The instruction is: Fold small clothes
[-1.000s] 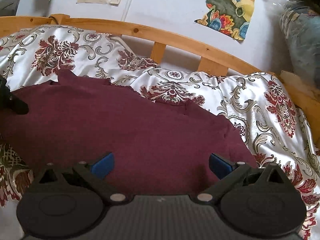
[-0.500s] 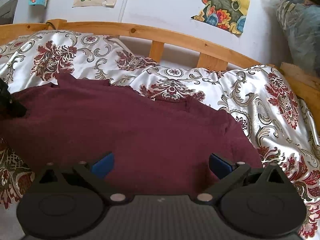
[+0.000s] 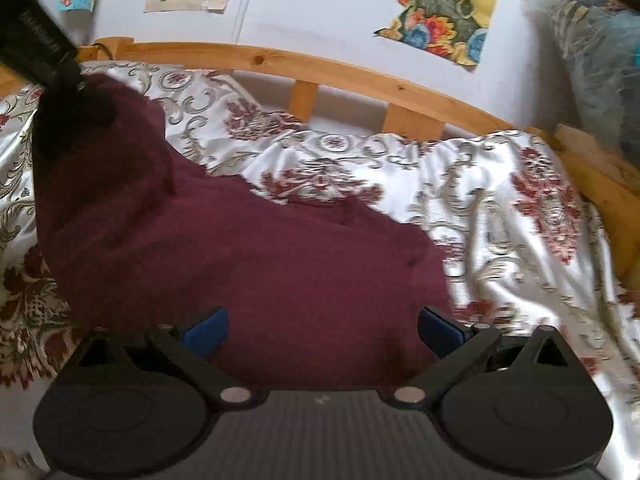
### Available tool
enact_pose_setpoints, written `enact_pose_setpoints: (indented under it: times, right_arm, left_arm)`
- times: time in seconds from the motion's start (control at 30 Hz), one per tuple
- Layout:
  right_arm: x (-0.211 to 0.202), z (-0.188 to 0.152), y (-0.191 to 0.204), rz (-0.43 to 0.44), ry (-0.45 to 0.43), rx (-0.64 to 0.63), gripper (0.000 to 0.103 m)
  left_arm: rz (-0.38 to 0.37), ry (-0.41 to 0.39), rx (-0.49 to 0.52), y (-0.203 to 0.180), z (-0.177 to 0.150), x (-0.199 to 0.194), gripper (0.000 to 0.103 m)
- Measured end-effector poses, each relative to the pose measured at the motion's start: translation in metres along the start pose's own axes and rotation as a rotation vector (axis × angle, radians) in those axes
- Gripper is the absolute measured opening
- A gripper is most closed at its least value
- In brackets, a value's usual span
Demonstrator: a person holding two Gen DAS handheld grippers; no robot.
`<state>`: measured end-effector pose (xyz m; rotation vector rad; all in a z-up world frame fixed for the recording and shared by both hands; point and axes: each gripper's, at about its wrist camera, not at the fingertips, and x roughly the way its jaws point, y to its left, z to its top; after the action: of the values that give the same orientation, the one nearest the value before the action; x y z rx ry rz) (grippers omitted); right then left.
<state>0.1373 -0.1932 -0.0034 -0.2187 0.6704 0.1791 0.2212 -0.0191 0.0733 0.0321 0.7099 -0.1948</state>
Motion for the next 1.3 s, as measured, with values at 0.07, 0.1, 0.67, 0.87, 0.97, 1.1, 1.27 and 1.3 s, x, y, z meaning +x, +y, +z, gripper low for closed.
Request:
enact_pose_setpoints:
  times: [0.07, 0.1, 0.67, 0.87, 0.97, 1.1, 1.27, 1.3]
  right_arm:
    - [-0.004, 0.000, -0.016, -0.035, 0.011, -0.012, 0.103]
    - [-0.005, 0.000, -0.024, -0.056, 0.014, -0.013, 0.103]
    - [0.009, -0.009, -0.125, -0.184, 0.032, 0.183, 0.103]
    - [0.006, -0.007, -0.134, -0.133, -0.031, 0.276, 0.103]
    - [0.004, -0.008, -0.138, -0.095, -0.056, 0.328, 0.103]
    - [-0.002, -0.007, -0.138, 0.000, -0.114, 0.395, 0.103]
    - [0.001, -0.004, -0.134, 0.246, -0.199, 0.499, 0.103]
    - [0.007, -0.002, -0.132, 0.301, -0.193, 0.510, 0.103]
  left_arm:
    - [-0.019, 0.007, 0.062, -0.025, 0.013, 0.004, 0.014]
    - [-0.035, 0.010, 0.095, -0.039, 0.017, 0.007, 0.014]
    - [-0.139, 0.089, 0.327, -0.156, -0.042, 0.056, 0.027]
    - [-0.205, -0.001, 0.283, -0.157, -0.051, 0.026, 0.070]
    - [-0.186, -0.052, 0.262, -0.153, -0.054, 0.008, 0.083]
    - [-0.089, -0.093, 0.277, -0.146, -0.061, -0.006, 0.092]
    - [0.020, -0.080, 0.327, -0.138, -0.075, 0.005, 0.094]
    - [0.024, -0.066, 0.324, -0.135, -0.078, 0.009, 0.094]
